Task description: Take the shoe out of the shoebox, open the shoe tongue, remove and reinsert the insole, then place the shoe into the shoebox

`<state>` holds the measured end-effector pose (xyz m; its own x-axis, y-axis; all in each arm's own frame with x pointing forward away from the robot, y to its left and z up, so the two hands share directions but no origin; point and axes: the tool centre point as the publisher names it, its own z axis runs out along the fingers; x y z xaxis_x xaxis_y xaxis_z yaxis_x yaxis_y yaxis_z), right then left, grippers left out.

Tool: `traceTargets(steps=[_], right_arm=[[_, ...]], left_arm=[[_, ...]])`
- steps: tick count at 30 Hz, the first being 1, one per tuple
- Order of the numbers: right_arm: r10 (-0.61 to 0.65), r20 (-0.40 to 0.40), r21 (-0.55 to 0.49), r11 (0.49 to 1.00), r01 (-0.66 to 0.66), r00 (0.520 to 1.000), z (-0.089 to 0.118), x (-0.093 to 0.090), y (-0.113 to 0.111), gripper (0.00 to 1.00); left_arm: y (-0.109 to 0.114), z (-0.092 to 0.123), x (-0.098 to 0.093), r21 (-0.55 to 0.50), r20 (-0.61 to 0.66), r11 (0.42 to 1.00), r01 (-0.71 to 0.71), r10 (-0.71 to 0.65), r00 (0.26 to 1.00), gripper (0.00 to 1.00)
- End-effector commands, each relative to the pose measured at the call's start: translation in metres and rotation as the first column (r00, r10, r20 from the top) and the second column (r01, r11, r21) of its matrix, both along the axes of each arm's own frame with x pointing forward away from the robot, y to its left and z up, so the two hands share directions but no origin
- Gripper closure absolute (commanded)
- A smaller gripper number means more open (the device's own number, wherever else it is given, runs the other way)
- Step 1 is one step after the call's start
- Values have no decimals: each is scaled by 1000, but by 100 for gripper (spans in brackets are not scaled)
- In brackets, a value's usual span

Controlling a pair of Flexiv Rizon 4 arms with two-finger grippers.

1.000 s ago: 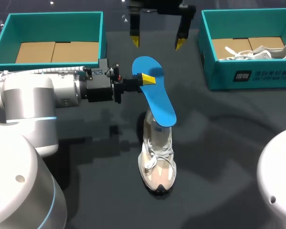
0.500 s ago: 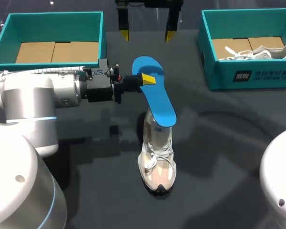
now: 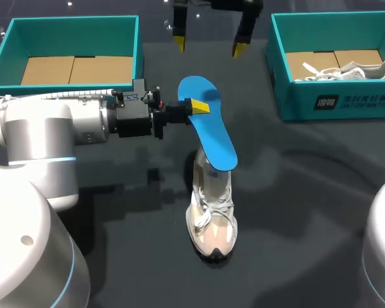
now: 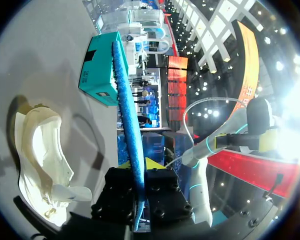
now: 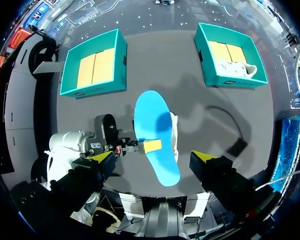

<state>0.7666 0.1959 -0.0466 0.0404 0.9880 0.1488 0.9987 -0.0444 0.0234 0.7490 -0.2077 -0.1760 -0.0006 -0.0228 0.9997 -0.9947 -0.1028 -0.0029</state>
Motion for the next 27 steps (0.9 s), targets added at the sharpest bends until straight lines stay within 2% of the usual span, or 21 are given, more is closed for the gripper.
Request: traceTargets(steps=[1, 15, 20, 27], right_arm=[[-8, 16, 152, 988, 6, 1000, -3, -5, -17, 0], [-24, 25, 390, 921, 12, 999, -10, 2, -36, 0], [-40, 28, 492, 870, 22, 999, -16, 2, -43, 0], [-34, 36, 651, 759, 2, 999, -33, 1, -54, 0]], left_arm=[[1, 0, -1, 3, 0, 1000, 0, 0, 1000, 100], [1, 0, -1, 3, 0, 1000, 0, 0, 1000, 100], [1, 0, -1, 3, 0, 1000, 0, 0, 1000, 100], [1, 0, -1, 3, 0, 1000, 0, 0, 1000, 100]])
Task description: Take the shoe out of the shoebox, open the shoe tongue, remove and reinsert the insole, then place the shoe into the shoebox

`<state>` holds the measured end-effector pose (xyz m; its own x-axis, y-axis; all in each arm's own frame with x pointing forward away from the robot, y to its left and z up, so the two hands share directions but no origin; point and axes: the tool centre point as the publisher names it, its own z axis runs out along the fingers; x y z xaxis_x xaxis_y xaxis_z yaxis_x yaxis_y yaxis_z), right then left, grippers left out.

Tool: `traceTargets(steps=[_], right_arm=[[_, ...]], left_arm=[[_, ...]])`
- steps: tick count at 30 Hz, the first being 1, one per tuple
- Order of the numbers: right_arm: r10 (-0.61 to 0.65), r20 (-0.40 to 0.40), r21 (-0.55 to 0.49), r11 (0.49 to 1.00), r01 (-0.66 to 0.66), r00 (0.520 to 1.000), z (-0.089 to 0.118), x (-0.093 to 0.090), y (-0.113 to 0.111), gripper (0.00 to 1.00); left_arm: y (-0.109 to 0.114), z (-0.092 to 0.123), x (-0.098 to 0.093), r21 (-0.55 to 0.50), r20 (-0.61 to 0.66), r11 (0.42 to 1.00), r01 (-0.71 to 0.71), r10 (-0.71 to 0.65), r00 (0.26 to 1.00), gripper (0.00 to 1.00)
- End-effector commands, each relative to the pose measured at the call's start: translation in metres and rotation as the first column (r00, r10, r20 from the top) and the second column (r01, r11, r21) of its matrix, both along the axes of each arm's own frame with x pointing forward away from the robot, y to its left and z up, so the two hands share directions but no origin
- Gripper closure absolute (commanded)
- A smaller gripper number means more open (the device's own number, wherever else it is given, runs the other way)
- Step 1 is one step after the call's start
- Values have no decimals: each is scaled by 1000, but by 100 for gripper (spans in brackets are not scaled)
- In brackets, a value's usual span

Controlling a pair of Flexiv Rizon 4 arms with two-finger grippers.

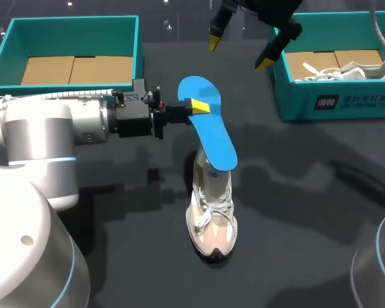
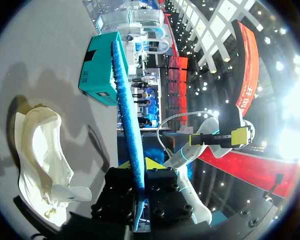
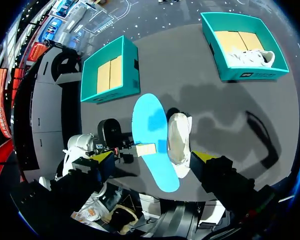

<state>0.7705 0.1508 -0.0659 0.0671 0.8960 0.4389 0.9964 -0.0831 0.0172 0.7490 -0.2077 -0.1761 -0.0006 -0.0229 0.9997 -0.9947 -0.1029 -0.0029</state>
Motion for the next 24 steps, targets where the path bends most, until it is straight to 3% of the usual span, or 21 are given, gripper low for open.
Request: traceTargets(steps=[1, 16, 24], right_arm=[[7, 43, 415, 910, -24, 999, -16, -3, -10, 0], [-18, 137, 641, 764, -75, 990, -36, -10, -18, 0], [-27, 139, 716, 693, -82, 990, -45, -12, -19, 0]], left_arm=[[1, 0, -1, 3, 0, 1000, 0, 0, 1000, 100], [1, 0, -1, 3, 0, 1000, 0, 0, 1000, 100], [1, 0, -1, 3, 0, 1000, 0, 0, 1000, 100]])
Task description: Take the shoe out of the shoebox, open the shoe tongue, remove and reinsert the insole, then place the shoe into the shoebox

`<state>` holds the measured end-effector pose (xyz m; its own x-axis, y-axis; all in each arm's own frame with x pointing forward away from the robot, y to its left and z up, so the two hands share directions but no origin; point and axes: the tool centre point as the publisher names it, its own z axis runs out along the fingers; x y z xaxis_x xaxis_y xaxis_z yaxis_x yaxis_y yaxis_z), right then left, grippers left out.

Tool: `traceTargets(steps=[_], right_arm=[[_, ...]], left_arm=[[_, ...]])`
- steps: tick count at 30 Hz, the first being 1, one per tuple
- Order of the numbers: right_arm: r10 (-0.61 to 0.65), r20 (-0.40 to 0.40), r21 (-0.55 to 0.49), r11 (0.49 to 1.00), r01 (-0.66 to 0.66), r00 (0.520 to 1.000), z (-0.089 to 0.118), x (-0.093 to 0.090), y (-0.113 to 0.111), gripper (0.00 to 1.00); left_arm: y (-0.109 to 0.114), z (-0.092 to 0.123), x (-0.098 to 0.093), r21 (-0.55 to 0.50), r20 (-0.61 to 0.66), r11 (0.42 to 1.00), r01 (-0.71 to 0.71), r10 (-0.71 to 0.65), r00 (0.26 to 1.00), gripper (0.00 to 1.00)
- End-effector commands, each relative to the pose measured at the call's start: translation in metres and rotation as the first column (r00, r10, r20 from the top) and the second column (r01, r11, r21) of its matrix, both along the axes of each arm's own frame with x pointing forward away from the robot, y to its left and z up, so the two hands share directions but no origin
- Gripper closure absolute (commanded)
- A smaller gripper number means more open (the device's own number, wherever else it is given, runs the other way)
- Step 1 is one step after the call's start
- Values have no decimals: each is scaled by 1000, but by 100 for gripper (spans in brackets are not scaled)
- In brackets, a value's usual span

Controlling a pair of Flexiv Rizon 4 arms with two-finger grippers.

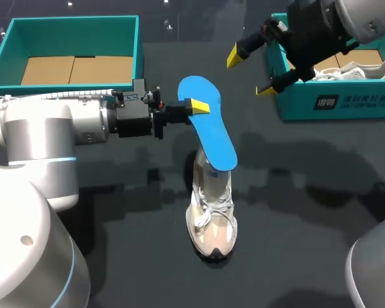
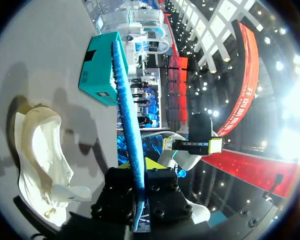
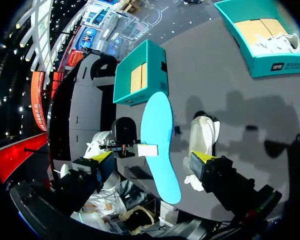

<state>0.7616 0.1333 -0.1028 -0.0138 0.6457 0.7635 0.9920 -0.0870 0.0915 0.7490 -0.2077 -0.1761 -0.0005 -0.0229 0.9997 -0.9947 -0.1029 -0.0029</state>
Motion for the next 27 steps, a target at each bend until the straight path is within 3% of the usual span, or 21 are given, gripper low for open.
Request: traceTargets(steps=[1, 19, 27], right_arm=[[19, 42, 393, 919, -34, 999, -10, -4, -1, 0], [12, 39, 518, 855, -31, 999, -25, -8, 3, 0], [18, -3, 538, 843, -13, 1000, -31, -8, 6, 0]], left_arm=[[1, 0, -1, 3, 0, 1000, 0, 0, 1000, 100], [1, 0, -1, 3, 0, 1000, 0, 0, 1000, 100], [2, 3, -1, 1, 46, 1000, 6, -6, 999, 100]])
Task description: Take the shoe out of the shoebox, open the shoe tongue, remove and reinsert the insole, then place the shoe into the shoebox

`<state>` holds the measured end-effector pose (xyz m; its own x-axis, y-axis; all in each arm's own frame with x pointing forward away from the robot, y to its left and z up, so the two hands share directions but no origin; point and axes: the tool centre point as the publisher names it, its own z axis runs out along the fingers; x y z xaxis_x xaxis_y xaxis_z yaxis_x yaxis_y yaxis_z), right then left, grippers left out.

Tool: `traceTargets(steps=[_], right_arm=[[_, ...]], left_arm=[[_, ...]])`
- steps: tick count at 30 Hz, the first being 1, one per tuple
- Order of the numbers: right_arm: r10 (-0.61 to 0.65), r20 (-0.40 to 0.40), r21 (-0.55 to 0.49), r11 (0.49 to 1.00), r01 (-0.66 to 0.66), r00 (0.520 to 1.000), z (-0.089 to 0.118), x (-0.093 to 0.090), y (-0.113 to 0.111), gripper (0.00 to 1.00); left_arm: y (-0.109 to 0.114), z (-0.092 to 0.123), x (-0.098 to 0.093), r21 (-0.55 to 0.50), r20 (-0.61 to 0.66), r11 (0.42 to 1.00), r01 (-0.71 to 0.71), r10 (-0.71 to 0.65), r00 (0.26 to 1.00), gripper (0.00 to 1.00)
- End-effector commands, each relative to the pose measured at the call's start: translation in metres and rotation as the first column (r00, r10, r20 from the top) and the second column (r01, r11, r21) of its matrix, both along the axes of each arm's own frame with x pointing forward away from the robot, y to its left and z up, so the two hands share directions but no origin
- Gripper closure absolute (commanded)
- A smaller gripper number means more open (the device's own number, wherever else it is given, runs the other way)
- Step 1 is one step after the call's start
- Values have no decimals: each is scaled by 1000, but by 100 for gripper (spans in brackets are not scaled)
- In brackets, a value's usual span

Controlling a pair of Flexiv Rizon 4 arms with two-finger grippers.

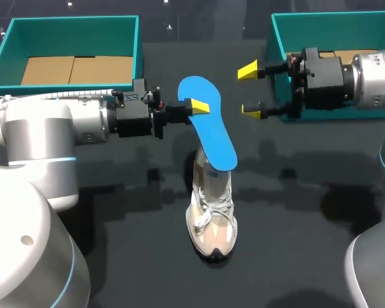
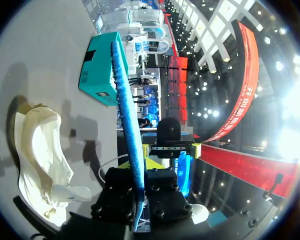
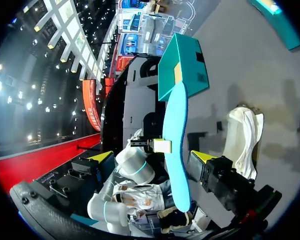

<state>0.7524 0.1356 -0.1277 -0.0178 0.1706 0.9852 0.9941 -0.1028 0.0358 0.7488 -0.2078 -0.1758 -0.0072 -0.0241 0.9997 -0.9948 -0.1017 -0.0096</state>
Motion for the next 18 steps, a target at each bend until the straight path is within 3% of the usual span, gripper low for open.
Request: traceTargets(steps=[1, 9, 13, 18], right_arm=[[0, -10, 43, 999, 1, 1000, -7, 1, 3, 0], [14, -55, 69, 998, -10, 998, -14, 1, 6, 0], [26, -76, 74, 997, -20, 997, -15, 2, 7, 0], [40, -90, 80, 996, -33, 995, -16, 2, 8, 0]], left_arm=[[4, 4, -1, 2, 62, 1000, 5, -5, 998, 100], [16, 25, 9, 20, 335, 999, 35, -40, 941, 100], [21, 39, 12, 68, 545, 997, 36, -67, 836, 100], [24, 54, 16, 118, 703, 992, 44, -115, 702, 100]])
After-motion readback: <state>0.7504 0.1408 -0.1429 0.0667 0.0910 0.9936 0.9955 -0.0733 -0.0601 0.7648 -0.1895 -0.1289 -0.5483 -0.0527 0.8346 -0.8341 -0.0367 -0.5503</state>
